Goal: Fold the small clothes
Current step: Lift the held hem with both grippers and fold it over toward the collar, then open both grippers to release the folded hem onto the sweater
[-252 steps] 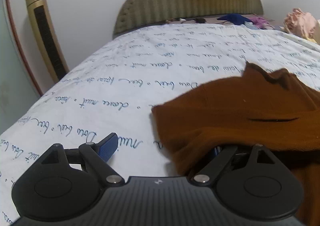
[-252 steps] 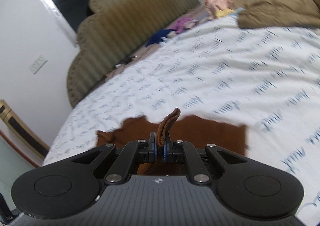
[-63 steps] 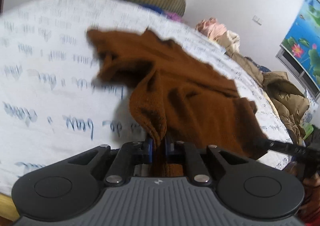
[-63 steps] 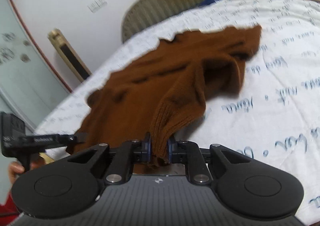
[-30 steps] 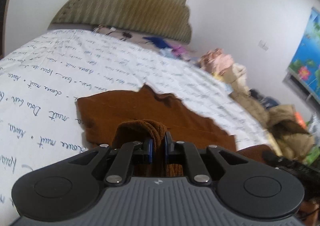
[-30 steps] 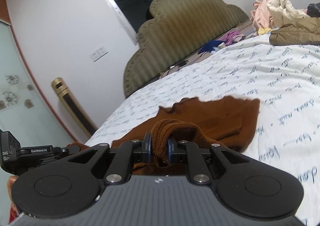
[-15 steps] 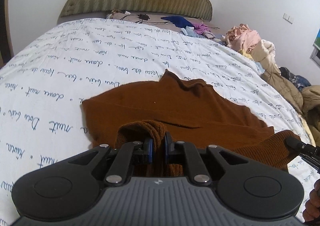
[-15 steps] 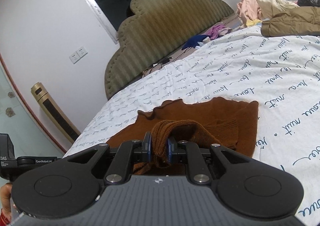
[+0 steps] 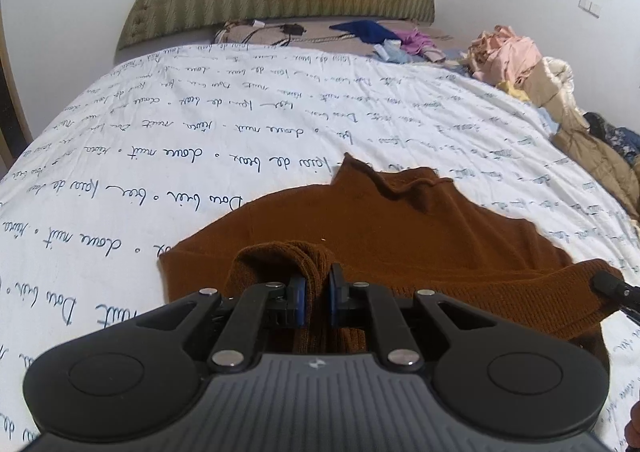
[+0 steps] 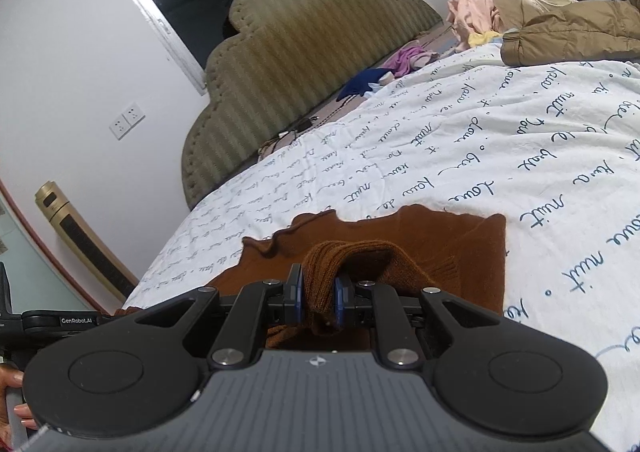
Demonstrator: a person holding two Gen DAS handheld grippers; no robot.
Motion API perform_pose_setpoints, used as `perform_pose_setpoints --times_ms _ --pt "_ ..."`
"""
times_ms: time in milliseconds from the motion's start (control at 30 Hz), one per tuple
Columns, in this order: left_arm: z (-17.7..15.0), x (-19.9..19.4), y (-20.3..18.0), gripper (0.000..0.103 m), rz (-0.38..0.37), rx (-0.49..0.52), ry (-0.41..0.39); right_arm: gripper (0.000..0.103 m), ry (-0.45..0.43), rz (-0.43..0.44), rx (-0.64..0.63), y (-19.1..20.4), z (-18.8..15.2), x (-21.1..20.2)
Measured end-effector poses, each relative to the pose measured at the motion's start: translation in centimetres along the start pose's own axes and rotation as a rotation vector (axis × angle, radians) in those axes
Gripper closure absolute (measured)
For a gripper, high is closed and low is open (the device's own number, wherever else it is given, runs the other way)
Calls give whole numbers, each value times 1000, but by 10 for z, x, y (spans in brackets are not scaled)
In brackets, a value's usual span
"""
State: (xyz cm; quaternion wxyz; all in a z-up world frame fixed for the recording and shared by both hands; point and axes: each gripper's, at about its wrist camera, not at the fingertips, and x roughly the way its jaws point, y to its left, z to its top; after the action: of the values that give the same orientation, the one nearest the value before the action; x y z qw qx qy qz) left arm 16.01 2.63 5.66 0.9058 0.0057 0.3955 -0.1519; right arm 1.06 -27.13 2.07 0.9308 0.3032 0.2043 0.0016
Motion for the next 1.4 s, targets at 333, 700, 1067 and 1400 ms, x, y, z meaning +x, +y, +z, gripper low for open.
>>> perform_pose_setpoints --times_ms 333,700,1067,1400 --pt "6 60 7 88 33 -52 81 81 85 -75 10 -8 4 51" --pt "13 54 52 33 -38 -277 29 43 126 -74 83 -28 22 81" --pt "2 14 50 33 106 -59 -101 33 69 -75 108 -41 26 68" --pt "-32 18 -2 32 40 395 -74 27 141 -39 -67 -16 19 67"
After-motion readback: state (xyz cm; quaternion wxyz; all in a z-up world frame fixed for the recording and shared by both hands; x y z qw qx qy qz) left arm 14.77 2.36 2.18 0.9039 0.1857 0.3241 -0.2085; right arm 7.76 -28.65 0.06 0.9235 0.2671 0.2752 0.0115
